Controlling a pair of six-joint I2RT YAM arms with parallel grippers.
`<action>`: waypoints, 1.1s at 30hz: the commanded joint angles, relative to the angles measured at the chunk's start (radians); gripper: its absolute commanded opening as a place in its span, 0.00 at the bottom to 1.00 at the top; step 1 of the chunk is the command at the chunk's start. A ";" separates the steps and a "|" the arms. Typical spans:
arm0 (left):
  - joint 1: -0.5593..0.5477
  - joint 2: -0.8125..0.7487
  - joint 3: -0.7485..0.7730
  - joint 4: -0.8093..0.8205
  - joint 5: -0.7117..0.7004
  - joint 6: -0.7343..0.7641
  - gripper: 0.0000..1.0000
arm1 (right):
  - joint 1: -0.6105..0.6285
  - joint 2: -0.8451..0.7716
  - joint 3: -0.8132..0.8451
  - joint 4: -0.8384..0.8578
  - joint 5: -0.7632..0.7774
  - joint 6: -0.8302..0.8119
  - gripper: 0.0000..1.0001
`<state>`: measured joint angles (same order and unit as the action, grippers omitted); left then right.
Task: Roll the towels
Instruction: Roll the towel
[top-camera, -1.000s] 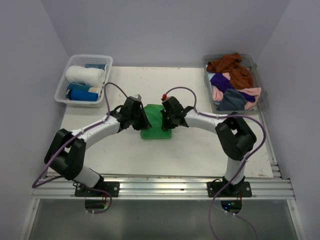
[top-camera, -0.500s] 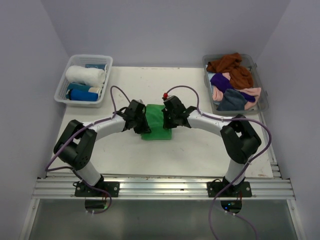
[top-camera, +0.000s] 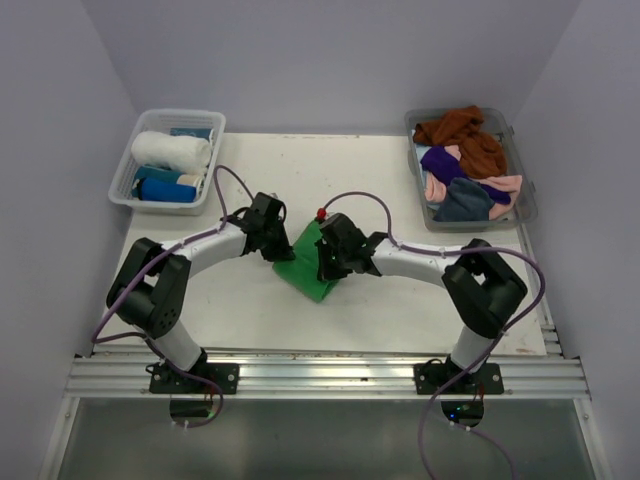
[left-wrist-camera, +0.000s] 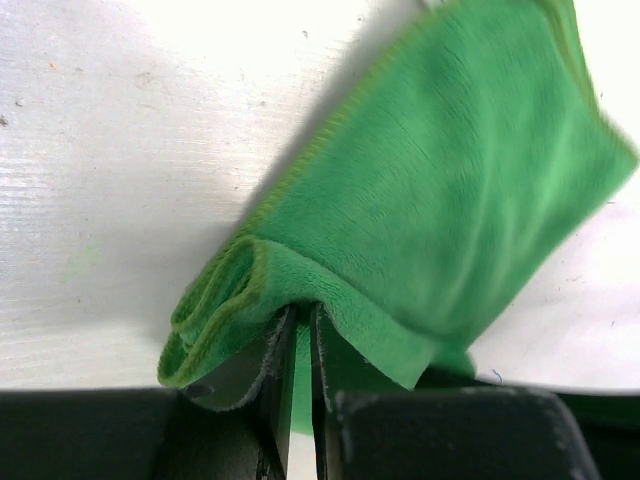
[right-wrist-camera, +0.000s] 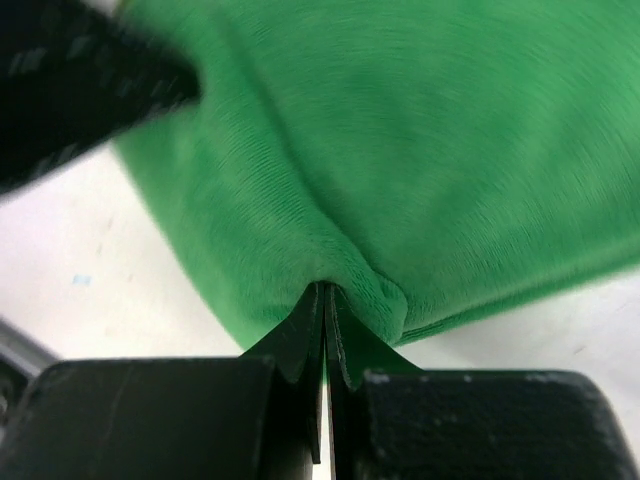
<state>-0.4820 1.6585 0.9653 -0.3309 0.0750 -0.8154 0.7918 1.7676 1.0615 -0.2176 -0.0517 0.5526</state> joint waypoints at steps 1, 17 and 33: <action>0.008 -0.011 0.009 0.029 0.002 0.022 0.13 | 0.070 -0.074 -0.041 -0.084 -0.043 0.056 0.00; 0.008 0.020 -0.023 0.095 0.107 0.005 0.13 | 0.224 -0.172 0.075 -0.183 0.254 -0.103 0.45; 0.031 0.050 -0.016 0.130 0.201 0.001 0.13 | 0.336 0.072 0.153 0.000 0.412 -0.332 0.60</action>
<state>-0.4644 1.6966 0.9508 -0.2481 0.2420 -0.8181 1.1240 1.8046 1.1904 -0.2718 0.2993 0.2642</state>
